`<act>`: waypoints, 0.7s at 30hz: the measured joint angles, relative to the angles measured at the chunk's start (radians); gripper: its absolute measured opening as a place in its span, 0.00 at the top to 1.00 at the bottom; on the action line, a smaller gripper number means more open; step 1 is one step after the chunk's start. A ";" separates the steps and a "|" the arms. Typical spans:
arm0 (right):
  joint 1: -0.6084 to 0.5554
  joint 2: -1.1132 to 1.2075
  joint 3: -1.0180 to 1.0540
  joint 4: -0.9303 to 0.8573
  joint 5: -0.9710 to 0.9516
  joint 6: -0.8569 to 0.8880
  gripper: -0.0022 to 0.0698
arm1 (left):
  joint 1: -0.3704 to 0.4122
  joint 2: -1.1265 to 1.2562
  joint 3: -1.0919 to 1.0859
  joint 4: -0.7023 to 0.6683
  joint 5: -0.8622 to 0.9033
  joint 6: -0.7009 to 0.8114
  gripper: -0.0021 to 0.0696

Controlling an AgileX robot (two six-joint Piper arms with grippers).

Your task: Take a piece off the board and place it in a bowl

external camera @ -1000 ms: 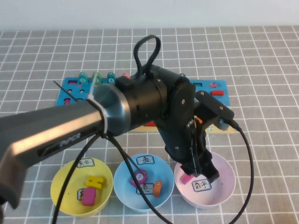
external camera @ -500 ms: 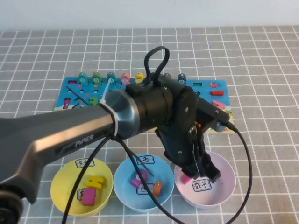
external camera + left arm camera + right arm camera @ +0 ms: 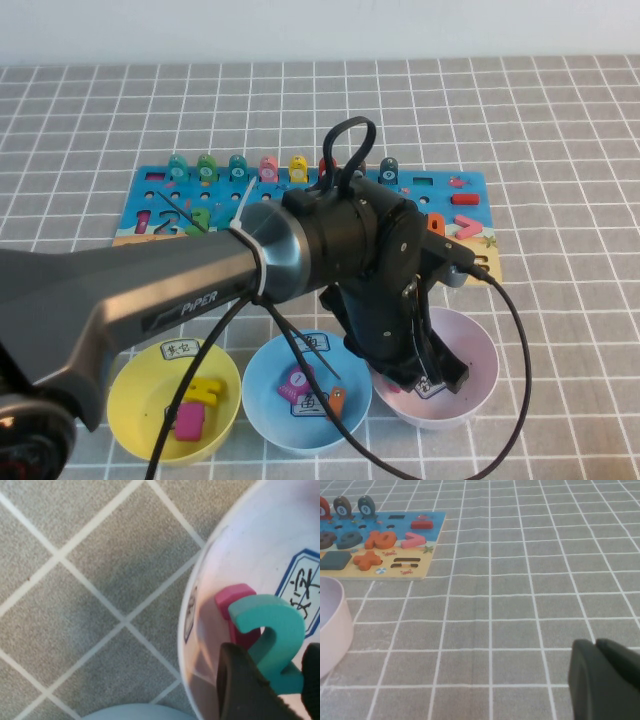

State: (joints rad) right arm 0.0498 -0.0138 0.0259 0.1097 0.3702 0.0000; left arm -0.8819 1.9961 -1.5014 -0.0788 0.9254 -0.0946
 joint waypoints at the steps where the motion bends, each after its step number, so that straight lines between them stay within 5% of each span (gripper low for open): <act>1: 0.000 0.000 0.000 0.000 0.000 0.000 0.99 | 0.000 0.000 0.000 0.000 0.000 0.000 0.68; 21: 0.000 0.000 0.000 0.000 0.000 0.000 0.99 | 0.000 0.000 -0.041 -0.024 0.027 0.004 0.67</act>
State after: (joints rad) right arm 0.0498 -0.0138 0.0259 0.1097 0.3702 0.0000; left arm -0.8819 1.9961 -1.5424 -0.1026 0.9520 -0.0906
